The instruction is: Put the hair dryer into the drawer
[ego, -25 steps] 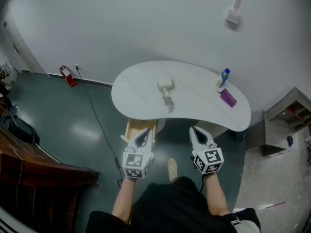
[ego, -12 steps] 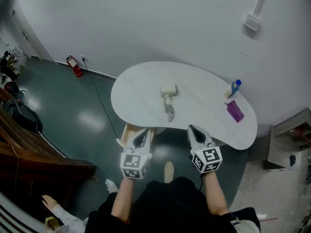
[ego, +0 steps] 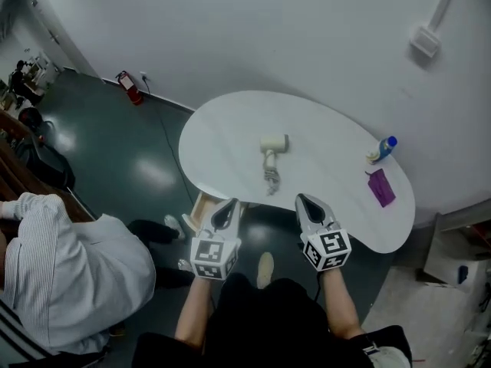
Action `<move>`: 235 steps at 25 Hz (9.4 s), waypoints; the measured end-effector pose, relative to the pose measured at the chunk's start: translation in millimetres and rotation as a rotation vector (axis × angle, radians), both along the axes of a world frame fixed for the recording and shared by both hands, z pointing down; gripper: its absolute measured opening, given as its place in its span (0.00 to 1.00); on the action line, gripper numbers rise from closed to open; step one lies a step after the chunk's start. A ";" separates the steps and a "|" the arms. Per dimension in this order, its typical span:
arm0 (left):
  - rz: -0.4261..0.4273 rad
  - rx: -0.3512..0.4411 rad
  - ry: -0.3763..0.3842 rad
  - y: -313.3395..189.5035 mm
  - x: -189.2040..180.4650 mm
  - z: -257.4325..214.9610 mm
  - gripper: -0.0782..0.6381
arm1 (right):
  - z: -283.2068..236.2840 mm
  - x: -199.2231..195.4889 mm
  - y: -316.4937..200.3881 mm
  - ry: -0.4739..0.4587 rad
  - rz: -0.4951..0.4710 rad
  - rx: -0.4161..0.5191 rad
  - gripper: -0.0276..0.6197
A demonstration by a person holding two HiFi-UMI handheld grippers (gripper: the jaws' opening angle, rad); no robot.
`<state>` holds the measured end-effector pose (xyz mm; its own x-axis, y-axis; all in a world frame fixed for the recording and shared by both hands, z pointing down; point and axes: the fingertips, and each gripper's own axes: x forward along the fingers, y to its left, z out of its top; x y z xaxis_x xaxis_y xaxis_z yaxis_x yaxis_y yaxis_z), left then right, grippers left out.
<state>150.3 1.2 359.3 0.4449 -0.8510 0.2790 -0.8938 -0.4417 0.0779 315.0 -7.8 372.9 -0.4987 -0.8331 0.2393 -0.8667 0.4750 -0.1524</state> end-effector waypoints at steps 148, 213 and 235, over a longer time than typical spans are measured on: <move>-0.145 -0.271 0.081 -150.4 -176.6 118.4 0.12 | 130.1 -185.9 -204.2 0.082 -0.158 -0.435 0.40; -0.848 -0.365 0.239 91.2 -249.3 266.6 0.12 | 303.5 -329.8 26.1 0.401 -1.018 -0.584 0.40; -0.819 -0.438 0.286 83.8 -242.2 324.2 0.12 | 389.2 -316.9 26.9 0.504 -0.999 -0.678 0.40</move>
<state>-92.0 85.1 683.5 -0.1382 -0.7736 0.6184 -0.8330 0.4286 0.3499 -1.9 19.1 762.1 -0.5604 0.2011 0.8034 -0.2185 0.8998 -0.3777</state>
